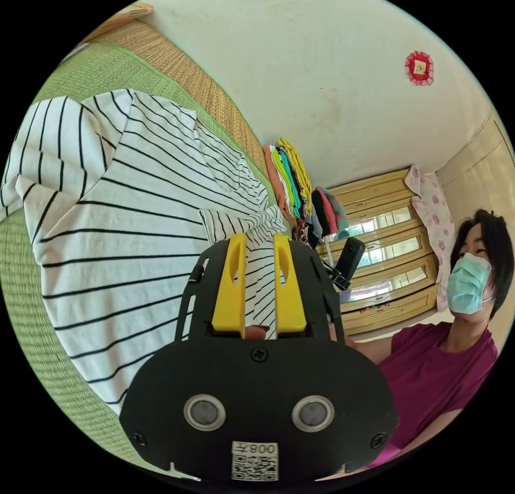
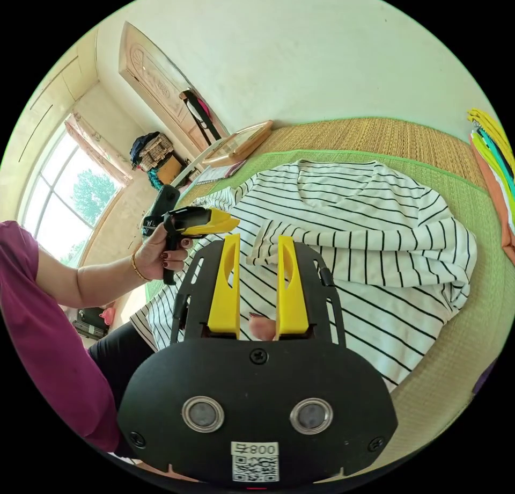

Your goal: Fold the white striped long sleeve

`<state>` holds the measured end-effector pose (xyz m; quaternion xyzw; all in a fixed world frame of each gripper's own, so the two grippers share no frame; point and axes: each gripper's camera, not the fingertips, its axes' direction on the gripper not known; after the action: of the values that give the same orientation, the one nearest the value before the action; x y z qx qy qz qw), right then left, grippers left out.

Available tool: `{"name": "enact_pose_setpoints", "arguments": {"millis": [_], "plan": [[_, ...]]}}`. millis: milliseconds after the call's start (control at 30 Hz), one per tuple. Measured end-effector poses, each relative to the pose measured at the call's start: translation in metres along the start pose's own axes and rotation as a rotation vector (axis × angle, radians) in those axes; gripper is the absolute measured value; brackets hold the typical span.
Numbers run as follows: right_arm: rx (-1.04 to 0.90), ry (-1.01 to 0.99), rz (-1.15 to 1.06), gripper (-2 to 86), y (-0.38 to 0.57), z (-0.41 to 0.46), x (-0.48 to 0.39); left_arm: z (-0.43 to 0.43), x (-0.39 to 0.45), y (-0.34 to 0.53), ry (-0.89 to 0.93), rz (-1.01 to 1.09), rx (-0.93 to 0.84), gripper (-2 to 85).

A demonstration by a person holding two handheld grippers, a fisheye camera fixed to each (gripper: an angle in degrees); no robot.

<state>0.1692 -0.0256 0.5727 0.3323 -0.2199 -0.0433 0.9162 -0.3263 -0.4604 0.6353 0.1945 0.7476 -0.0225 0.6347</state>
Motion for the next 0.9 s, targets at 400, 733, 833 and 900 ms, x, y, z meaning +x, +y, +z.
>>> {"name": "enact_pose_setpoints", "arguments": {"millis": [400,733,833,900], "plan": [[-0.184,0.319,-0.204,8.7,0.017,0.117,-0.06,0.007,0.033,-0.035,-0.441,0.206,-0.173,8.4],[-0.207,0.516,-0.32,3.2,0.042,0.152,-0.083,-0.011,0.061,-0.035,-0.502,0.265,-0.202,1.8],[-0.16,0.472,-0.275,1.3,0.045,0.127,-0.075,-0.025,0.073,-0.034,-0.449,0.275,-0.171,1.3],[-0.12,0.425,-0.224,0.5,0.047,0.101,-0.067,-0.034,0.082,-0.035,-0.422,0.284,-0.148,1.2]]}}
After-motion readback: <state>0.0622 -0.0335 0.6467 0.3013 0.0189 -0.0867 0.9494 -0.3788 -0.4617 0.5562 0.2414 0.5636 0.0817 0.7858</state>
